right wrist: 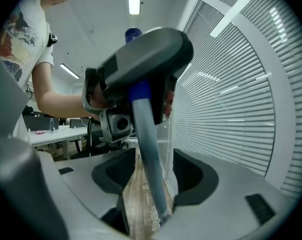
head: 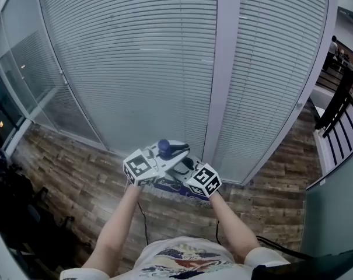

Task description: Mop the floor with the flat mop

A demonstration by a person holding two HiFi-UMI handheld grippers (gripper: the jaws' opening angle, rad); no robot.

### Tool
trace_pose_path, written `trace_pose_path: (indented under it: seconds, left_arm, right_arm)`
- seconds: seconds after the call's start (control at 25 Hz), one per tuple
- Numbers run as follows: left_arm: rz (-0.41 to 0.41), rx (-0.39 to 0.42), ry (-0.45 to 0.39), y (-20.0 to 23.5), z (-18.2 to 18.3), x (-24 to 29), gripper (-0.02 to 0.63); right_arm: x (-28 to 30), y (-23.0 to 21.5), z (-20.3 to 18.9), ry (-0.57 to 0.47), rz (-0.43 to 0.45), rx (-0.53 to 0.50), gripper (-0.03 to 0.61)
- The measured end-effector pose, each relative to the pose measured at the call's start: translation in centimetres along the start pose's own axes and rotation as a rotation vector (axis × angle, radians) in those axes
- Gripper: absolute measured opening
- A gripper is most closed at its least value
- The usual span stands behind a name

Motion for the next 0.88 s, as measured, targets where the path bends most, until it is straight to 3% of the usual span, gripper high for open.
trace_pose_path:
  seconds: [0.08,0.2,0.48,0.52,0.56,0.68,0.88]
  left_arm:
    - [0.009,0.025,-0.03,0.3,1.2,-0.5,0.017]
    - [0.004,0.085,-0.01,0.3,2.6,-0.6,0.014]
    - [-0.011,0.023,-0.057,-0.1,3.0,-1.6,0.011]
    - [-0.015,0.045,-0.065,-0.4,3.5,-2.0,0.011]
    - [-0.021,0.068,-0.074,-0.5,4.1,-2.6,0.012]
    - [-0.064,0.106,-0.074,-0.4,5.4,-4.2,0.014]
    - [-0.044,-0.016,-0.151,0.3,4.7,-5.2,0.011]
  right_arm:
    - [0.9,0.4,0.3,-0.012,0.01,0.002,0.215]
    - [2.0,0.8,1.5,-0.04,0.008,-0.024,0.215]
    - [3.9,1.3,3.8,-0.11,-0.002,-0.073,0.213]
    - [4.1,1.8,4.0,-0.112,0.002,-0.099,0.176]
    - [4.4,2.4,4.2,-0.113,0.003,-0.125,0.096]
    - [5.1,3.4,4.4,-0.127,-0.017,-0.146,0.065]
    - [6.0,3.6,4.7,-0.115,-0.01,-0.124,0.066]
Point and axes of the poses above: the fingertips, and each gripper's own axes: x forward along the fingers, y to its left, z out of its top, the point moved 7 cm from there along -x, backward along the fingers, and after that the axes turned 4 degrees about -z, right-handed, at the moved point
